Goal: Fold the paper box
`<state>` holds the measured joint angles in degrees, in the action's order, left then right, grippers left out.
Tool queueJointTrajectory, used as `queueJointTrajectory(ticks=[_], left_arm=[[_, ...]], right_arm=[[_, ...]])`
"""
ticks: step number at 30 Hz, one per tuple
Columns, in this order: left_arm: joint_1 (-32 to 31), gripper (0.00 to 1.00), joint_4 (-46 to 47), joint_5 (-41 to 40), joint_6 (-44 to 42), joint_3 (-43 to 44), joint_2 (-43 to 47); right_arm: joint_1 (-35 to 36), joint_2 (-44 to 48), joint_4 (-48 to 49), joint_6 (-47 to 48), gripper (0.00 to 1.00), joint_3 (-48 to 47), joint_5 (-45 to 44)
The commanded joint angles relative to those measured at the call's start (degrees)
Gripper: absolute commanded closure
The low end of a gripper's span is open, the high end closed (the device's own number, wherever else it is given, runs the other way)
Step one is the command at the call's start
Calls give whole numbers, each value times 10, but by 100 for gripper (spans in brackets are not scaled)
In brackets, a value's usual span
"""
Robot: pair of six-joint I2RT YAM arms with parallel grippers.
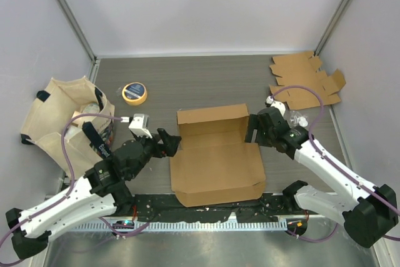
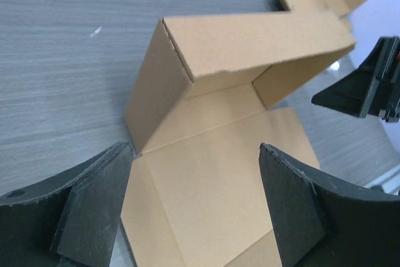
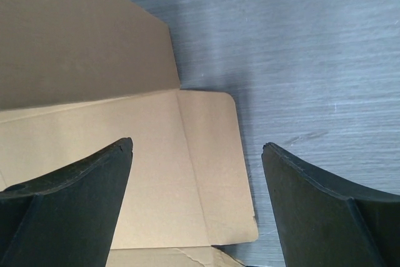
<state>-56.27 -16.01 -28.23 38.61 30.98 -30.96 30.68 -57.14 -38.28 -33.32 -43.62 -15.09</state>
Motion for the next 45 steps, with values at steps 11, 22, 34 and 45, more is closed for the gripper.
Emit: queueJointTrajectory(ticks=[11, 22, 34, 45], left_arm=[[8, 20, 76, 460, -92, 30, -92], [-247, 14, -42, 159, -317, 190, -343], [-389, 26, 40, -9, -376, 241, -596], [-408, 20, 53, 22, -340, 250, -631]], right_arm=[[-96, -26, 48, -82, 11, 104, 137], [-113, 33, 41, -100, 15, 79, 102], [-125, 77, 9, -88, 13, 26, 26], [-127, 82, 24, -92, 13, 42, 44]])
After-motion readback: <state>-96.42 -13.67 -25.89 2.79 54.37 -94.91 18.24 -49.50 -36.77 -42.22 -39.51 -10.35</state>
